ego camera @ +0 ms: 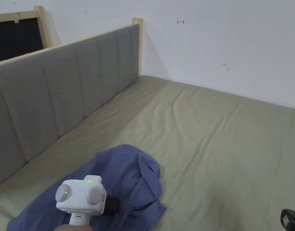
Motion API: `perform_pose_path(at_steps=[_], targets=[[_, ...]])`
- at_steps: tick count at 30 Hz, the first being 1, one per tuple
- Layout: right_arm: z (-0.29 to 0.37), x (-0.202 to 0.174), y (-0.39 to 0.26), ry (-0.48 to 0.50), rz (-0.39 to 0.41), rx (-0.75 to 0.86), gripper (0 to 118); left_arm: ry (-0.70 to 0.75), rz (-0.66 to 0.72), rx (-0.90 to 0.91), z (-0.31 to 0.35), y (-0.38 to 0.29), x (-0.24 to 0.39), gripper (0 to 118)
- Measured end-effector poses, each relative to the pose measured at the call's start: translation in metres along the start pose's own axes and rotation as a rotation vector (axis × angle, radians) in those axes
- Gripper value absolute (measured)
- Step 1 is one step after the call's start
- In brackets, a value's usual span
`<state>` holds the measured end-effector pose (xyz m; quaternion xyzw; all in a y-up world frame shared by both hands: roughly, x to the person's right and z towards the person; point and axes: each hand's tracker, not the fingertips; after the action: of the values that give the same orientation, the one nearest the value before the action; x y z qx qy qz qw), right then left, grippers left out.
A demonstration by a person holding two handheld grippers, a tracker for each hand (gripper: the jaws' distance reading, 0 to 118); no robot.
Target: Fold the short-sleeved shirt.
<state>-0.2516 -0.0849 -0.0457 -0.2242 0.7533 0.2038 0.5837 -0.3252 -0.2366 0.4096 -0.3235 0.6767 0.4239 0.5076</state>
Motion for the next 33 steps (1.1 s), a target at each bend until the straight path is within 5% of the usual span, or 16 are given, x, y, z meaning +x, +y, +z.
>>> perform_pose_path(at_steps=[2,3,4,10,19,24,28,33], targets=[[0.0,0.005,0.0,0.003,-0.01,-0.003,0,-0.054,0.004,0.096,0.022,-0.015,-0.01,79],[0.0,0.006,0.001,0.005,-0.011,-0.005,0,-0.048,-0.001,0.132,0.035,-0.019,-0.014,16],[0.003,0.007,0.001,0.007,-0.01,-0.004,0,-0.066,-0.001,0.184,0.031,-0.015,-0.038,0],[0.019,0.018,-0.001,0.017,-0.015,0.048,0,-0.019,-0.057,0.505,0.144,-0.016,-0.025,0],[0.076,0.054,0.002,-0.035,-0.087,0.164,0,-0.491,-0.224,0.854,0.336,0.076,0.103,0],[0.115,0.088,-0.003,-0.136,-0.089,0.222,0,-0.796,-0.327,0.786,0.386,0.064,0.224,0],[0.139,0.125,-0.014,-0.203,-0.137,0.246,0,-0.886,-0.42,0.674,0.376,0.052,0.301,0],[0.151,0.165,-0.033,-0.28,-0.21,0.228,0,-0.871,-0.532,0.289,0.302,0.033,0.391,6]])
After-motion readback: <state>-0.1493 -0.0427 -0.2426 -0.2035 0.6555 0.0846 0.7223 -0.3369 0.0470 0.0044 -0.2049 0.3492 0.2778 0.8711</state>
